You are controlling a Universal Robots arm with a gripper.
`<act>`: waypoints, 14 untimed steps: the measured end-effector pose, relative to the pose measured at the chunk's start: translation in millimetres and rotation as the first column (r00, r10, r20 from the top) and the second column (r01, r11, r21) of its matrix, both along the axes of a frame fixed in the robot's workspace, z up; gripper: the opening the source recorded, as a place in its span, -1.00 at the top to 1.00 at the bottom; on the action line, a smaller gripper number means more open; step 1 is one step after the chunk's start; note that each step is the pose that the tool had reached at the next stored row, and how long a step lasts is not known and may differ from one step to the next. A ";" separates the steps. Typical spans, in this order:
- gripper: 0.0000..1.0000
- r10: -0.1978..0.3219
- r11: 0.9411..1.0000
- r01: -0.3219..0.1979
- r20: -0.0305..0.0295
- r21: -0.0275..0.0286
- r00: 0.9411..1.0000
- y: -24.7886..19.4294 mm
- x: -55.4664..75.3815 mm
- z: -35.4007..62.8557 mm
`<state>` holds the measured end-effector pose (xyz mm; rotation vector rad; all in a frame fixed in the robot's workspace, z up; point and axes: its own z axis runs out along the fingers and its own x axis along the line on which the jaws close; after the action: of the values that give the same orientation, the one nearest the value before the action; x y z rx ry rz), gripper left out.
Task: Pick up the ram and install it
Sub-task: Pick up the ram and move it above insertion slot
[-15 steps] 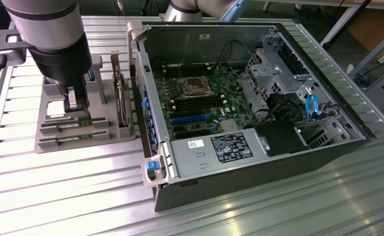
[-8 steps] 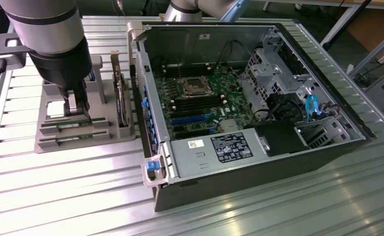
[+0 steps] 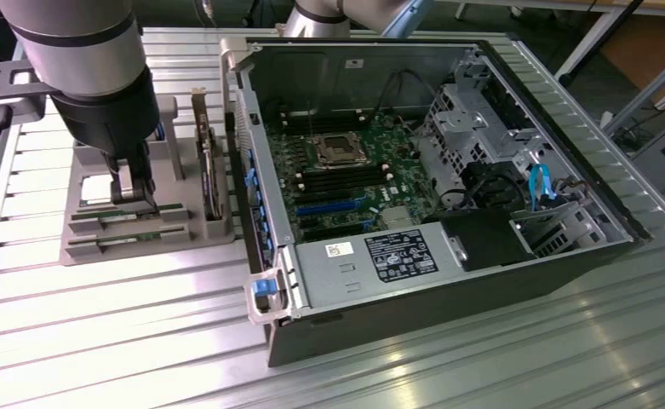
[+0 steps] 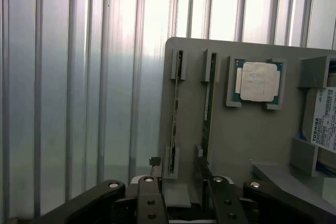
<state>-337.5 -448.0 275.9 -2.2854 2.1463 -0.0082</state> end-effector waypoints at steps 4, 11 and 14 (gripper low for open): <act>0.25 0.000 1.000 0.000 0.000 0.000 1.000 0.0 -0.1 -1.0; 0.25 0.000 1.000 0.000 0.000 0.000 1.000 0.0 -0.1 -3.0; 0.25 0.000 1.000 0.000 0.000 0.000 1.000 0.0 -0.2 -4.6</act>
<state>-337.7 -448.0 271.2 -2.2852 2.1462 -0.0083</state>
